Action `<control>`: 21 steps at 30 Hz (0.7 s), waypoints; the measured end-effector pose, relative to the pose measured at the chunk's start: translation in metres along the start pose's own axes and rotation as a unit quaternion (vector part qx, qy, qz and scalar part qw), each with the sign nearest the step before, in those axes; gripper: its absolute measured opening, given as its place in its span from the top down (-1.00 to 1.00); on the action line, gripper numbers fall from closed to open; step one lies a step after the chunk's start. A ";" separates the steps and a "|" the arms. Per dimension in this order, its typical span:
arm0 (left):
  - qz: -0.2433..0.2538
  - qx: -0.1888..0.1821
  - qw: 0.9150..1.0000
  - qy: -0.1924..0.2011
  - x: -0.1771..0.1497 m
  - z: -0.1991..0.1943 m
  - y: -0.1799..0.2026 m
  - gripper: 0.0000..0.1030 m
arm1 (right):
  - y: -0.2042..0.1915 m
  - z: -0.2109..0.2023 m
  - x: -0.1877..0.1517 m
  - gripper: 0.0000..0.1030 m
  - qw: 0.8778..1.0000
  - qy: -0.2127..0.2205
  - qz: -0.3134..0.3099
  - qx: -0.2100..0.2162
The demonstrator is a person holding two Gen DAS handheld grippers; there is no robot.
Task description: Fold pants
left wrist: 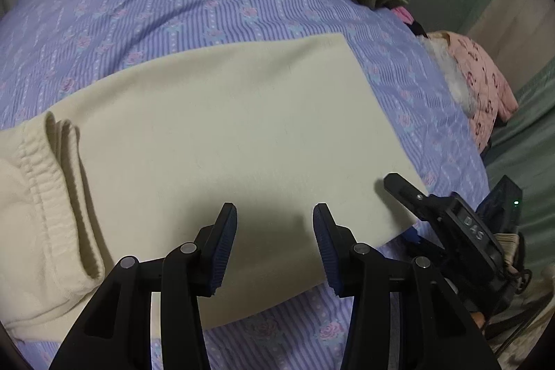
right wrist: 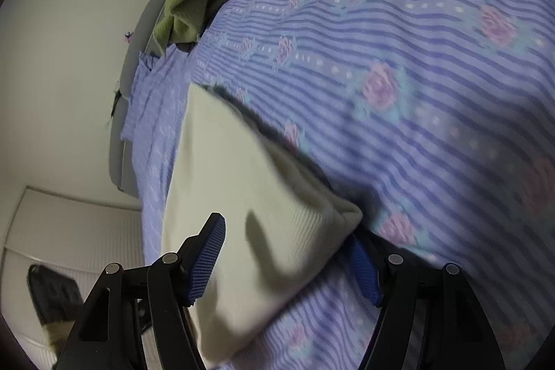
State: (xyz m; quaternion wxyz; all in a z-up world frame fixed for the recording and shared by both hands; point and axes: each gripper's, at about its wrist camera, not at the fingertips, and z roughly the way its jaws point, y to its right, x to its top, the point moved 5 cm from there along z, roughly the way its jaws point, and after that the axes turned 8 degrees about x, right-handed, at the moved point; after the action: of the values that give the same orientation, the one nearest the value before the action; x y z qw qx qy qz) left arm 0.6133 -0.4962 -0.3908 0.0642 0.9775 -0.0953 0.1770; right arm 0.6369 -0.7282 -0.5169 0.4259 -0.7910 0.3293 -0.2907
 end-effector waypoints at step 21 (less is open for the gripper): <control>-0.188 0.039 0.979 0.068 -0.081 -0.173 -0.227 0.11 | -0.327 -0.003 -0.099 0.65 0.912 -0.028 -0.409 -0.034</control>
State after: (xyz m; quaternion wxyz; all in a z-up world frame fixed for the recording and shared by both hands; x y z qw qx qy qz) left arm 0.5281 -0.2347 -0.2797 0.0645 0.9654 0.1015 0.2315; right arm 0.6632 -0.5158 -0.2509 0.2516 -0.8782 -0.0248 -0.4060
